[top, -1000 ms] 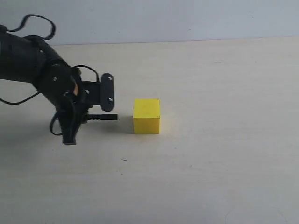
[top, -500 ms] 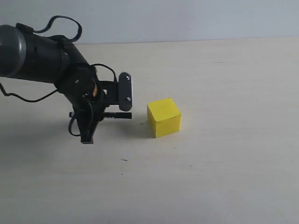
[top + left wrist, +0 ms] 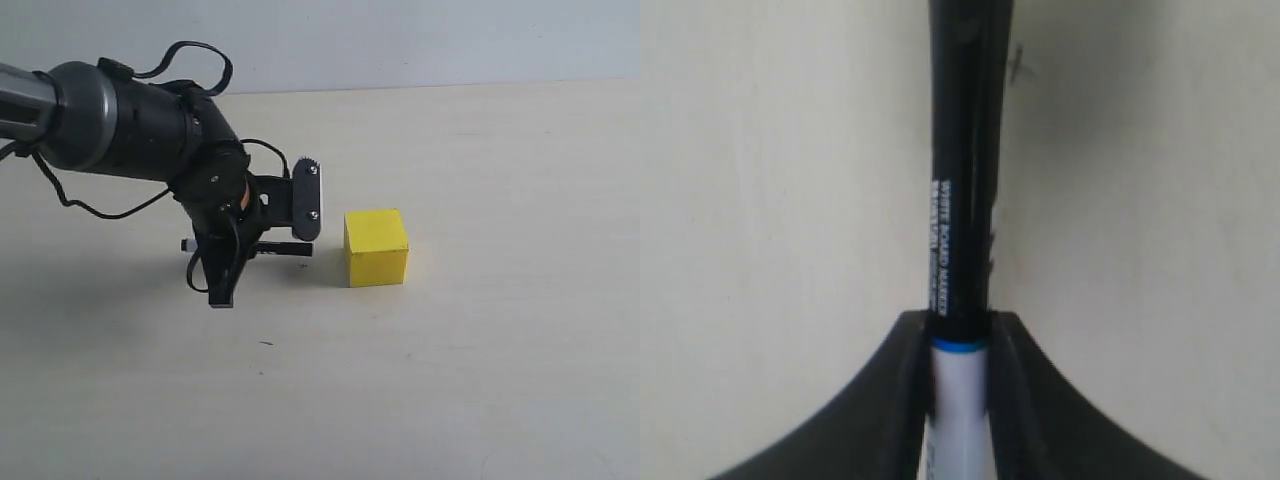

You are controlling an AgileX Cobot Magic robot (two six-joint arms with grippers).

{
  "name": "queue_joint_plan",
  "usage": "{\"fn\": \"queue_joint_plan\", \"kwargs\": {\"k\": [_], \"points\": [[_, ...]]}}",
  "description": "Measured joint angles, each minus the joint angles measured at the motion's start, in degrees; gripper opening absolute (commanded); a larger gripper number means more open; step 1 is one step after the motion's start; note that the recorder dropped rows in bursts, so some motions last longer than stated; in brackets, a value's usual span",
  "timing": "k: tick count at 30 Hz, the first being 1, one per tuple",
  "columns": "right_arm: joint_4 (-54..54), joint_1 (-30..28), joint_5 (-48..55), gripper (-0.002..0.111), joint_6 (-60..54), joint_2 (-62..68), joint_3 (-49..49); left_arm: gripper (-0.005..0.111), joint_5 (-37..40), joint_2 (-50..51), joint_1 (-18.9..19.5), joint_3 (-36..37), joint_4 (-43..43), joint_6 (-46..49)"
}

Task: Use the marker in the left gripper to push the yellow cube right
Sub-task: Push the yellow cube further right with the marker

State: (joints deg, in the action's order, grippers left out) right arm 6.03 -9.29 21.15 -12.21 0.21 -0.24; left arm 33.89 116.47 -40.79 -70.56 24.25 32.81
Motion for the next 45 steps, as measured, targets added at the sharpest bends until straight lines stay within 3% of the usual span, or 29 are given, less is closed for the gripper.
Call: {"fn": "queue_joint_plan", "kwargs": {"k": [6, 10, 16, 28, 37, 45], "points": [[0.00, 0.00, 0.00, 0.000, 0.00, 0.00, 0.00, 0.000, -1.91, 0.00, 1.61, 0.00, -0.45, -1.10], [0.00, 0.00, 0.00, 0.000, 0.00, 0.00, 0.00, 0.000, -7.77, 0.00, -1.72, 0.00, -1.58, -1.38], [0.00, 0.00, 0.00, 0.000, 0.00, 0.00, 0.00, 0.000, -10.09, 0.00, -6.77, -0.23, -1.38, -1.38], [0.00, 0.00, 0.00, 0.000, 0.00, 0.00, 0.00, 0.000, -6.13, 0.00, -5.02, -0.23, -0.71, -1.38], [0.00, 0.00, 0.00, 0.000, 0.00, 0.00, 0.00, 0.000, -13.68, 0.35, -11.19, -0.52, -0.82, -1.38], [0.00, 0.00, 0.00, 0.000, 0.00, 0.00, 0.00, 0.000, -7.87, 0.35, -9.04, -0.57, -0.82, -1.38]]}}
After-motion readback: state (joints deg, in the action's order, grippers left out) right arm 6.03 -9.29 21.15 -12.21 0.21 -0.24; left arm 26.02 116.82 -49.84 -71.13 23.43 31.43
